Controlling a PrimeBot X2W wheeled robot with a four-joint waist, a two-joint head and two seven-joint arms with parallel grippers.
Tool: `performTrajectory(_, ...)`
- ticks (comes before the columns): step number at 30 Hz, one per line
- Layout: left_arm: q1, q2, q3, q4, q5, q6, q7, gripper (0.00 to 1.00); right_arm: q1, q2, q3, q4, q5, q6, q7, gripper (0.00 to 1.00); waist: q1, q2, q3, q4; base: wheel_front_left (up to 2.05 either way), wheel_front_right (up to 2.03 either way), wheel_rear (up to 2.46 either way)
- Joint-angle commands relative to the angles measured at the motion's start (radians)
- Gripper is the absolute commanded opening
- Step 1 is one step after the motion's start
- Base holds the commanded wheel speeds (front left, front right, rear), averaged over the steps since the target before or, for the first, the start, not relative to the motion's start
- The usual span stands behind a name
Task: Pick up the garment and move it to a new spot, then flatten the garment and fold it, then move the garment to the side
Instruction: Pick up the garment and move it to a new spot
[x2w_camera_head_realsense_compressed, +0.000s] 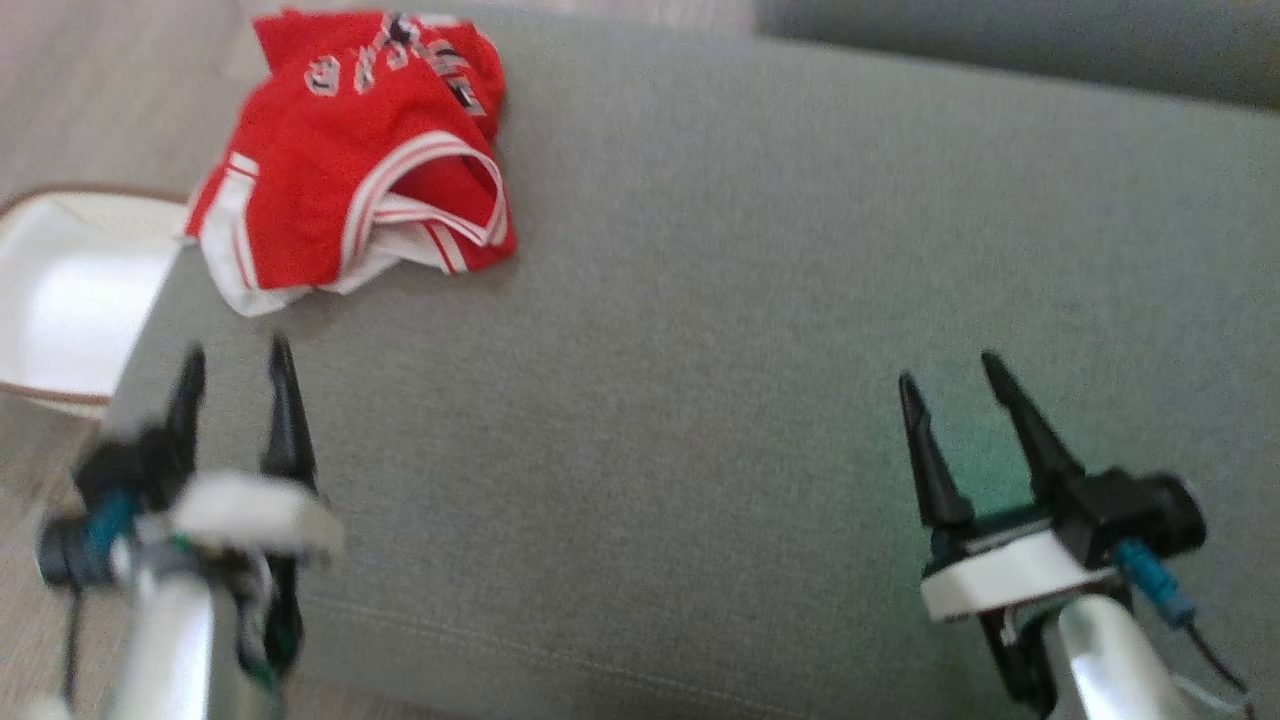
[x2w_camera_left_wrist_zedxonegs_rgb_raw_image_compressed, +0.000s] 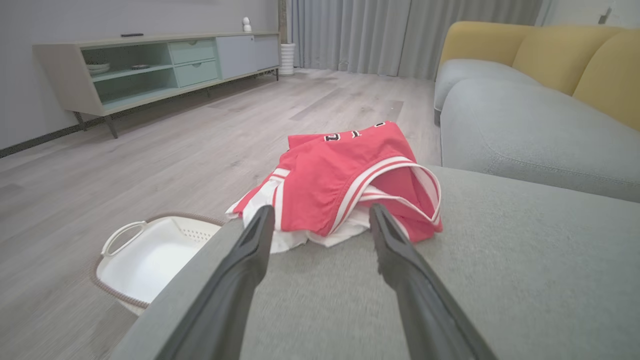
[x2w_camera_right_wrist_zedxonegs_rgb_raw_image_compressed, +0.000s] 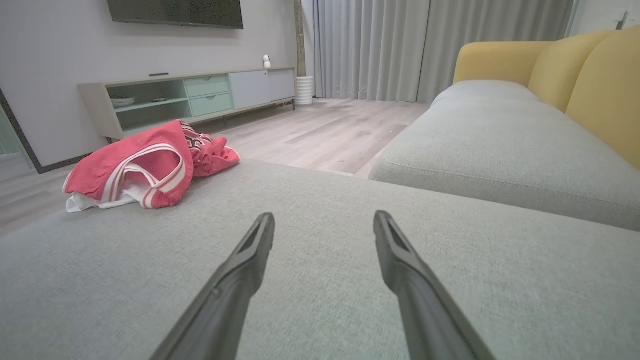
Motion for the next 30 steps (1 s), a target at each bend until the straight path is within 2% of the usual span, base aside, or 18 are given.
performTrajectory(1,-0.102,0.039,0.042,-0.009,-0.009,-0.008,0.025,1.0,-0.05,-0.023,0.03,-0.045,-0.009,0.008,-0.012,1.0,0.0,0.0,0.12,-0.034,0.0,0.0,0.0)
performTrajectory(8,-0.429,0.113,0.057,0.166,-0.043,-0.028,0.184,1.0,-0.103,-0.096,0.057,-0.094,-0.019,0.008,-0.012,1.0,0.0,0.0,0.265,-0.045,0.0,0.0,0.0)
performTrajectory(16,-0.7,0.178,0.003,0.53,-0.003,-0.051,0.276,1.0,-0.12,-0.155,0.086,-0.127,-0.009,0.008,-0.012,1.0,0.0,0.0,0.311,-0.08,0.0,0.0,0.0)
performTrajectory(17,-0.716,0.181,-0.002,0.565,-0.002,-0.055,0.278,0.75,-0.119,-0.157,0.087,-0.128,-0.007,0.008,-0.012,1.0,0.0,0.0,0.309,-0.085,0.0,0.0,0.0)
performTrajectory(18,-0.73,0.185,-0.007,0.595,0.002,-0.057,0.274,0.45,-0.118,-0.158,0.087,-0.128,-0.007,0.008,-0.012,1.0,0.0,0.0,0.307,-0.09,0.0,0.0,0.0)
performTrajectory(19,-0.742,0.189,-0.012,0.621,0.007,-0.056,0.266,0.26,-0.118,-0.159,0.087,-0.129,-0.007,0.008,-0.012,1.0,0.0,0.0,0.305,-0.094,0.0,0.0,0.0)
performTrajectory(20,-0.752,0.193,-0.016,0.647,0.01,-0.054,0.258,0.0,-0.116,-0.159,0.088,-0.129,-0.006,0.008,-0.012,1.0,0.0,0.0,0.301,-0.098,0.0,0.0,0.0)
performTrajectory(25,-0.803,0.208,-0.02,0.729,0.008,-0.063,0.191,0.0,-0.105,-0.158,0.086,-0.124,-0.001,0.008,-0.012,1.0,0.0,0.0,0.275,-0.105,0.0,0.0,0.0)
performTrajectory(30,-0.853,0.226,-0.036,0.714,0.017,-0.073,0.106,0.0,-0.087,-0.142,0.075,-0.113,0.006,0.008,-0.012,1.0,0.0,0.0,0.222,-0.103,0.0,0.0,0.0)
